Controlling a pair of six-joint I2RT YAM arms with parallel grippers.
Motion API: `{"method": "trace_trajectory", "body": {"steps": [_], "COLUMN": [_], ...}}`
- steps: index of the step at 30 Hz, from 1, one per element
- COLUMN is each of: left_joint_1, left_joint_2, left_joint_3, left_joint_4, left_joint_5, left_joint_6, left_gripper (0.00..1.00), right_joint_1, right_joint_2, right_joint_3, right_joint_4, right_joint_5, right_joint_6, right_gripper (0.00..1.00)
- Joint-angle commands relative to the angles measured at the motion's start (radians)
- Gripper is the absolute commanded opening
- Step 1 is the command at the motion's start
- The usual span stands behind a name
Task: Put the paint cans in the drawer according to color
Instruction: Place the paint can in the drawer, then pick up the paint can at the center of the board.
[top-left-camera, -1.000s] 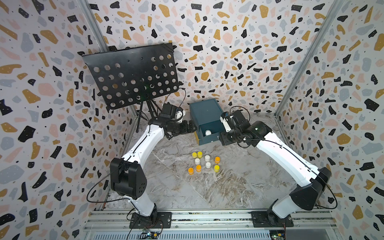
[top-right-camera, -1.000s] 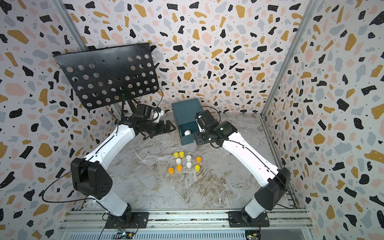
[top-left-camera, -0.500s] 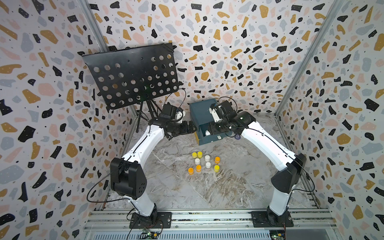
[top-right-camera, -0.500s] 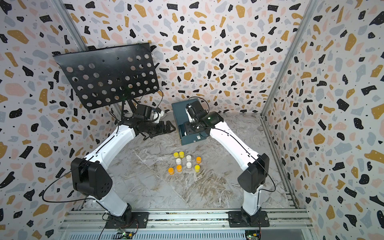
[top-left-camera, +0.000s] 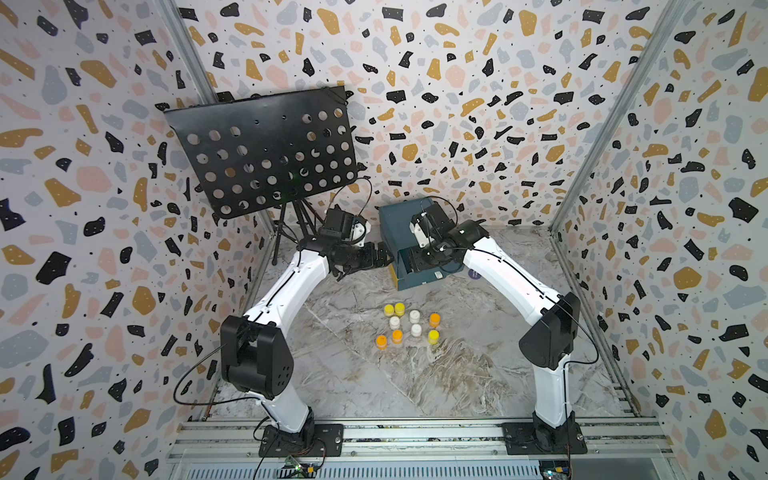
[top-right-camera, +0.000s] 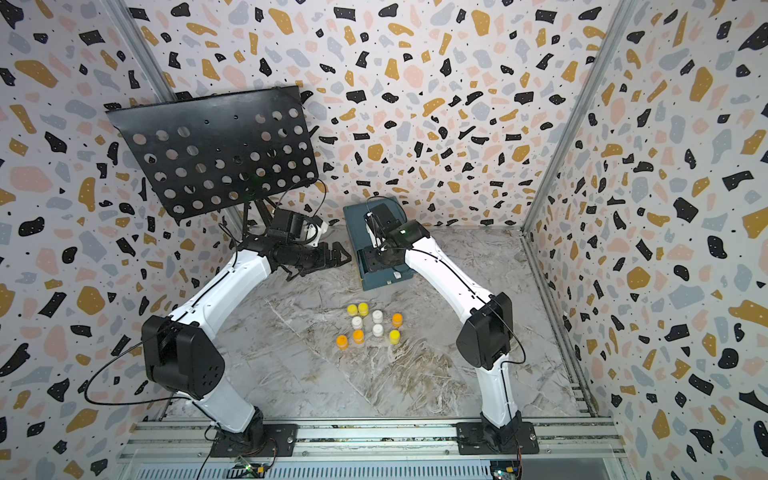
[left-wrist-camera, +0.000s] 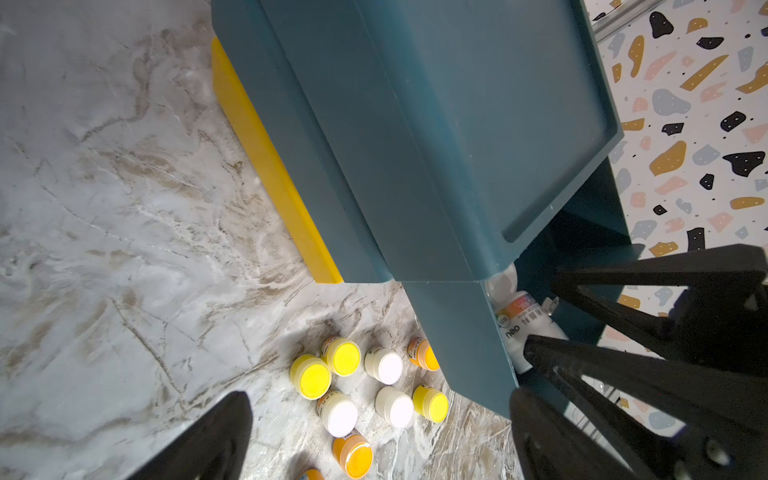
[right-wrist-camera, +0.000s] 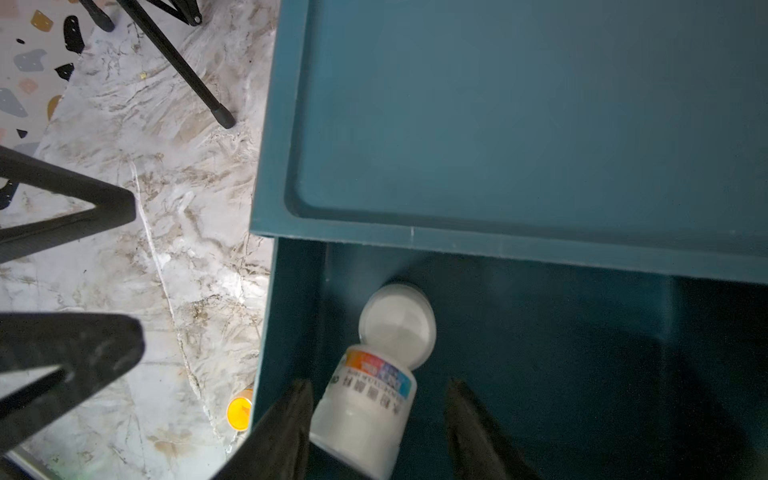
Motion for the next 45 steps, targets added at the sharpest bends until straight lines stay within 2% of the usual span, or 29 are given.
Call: {"method": "trace_trajectory", "body": {"steps": [1,8,12,20,31,36,45], "left_joint_1": [0.005,0.006,0.007,0.008,0.006,0.007,0.007], "left_joint_2": [-0.035,-0.033,-0.034,-0.034,-0.024,-0.02,-0.016], "left_joint_3": [-0.008,-0.009,-0.008,-0.009,-0.011,-0.009,-0.01], "left_joint_4": [0.017,0.016,0.016,0.017,0.016,0.015,0.013], "left_joint_5": [-0.001,0.0,0.0,0.008,0.012,0.01,0.011], "left_joint_6": [0.019,0.019,0.019,0.024,0.029,0.03,0.031], "left_gripper": [1.0,1.0,1.0,1.0,1.0,1.0,1.0], "right_joint_1": [-0.006,-0.01,-0.008,-0.001,0.041,0.072,0.149], "right_joint_2": [0.001,0.024,-0.032,-0.371,-0.663,-0.658,-0.5], "right_joint_3": [0.047,0.061,0.025,-0.302,-0.779,-0.931,-0.976], "right_joint_4": [-0.026,-0.026,-0.004,0.269,0.447,0.54,0.574], "right_joint_5": [0.006,-0.003,0.016,-0.05,-0.1,-0.087,-0.022], "right_joint_6": [0.0,0.001,0.004,-0.015,0.002,0.027,0.074], "right_gripper": [0.55,0.55,0.53,0.56,0.59,0.59,0.61]}}
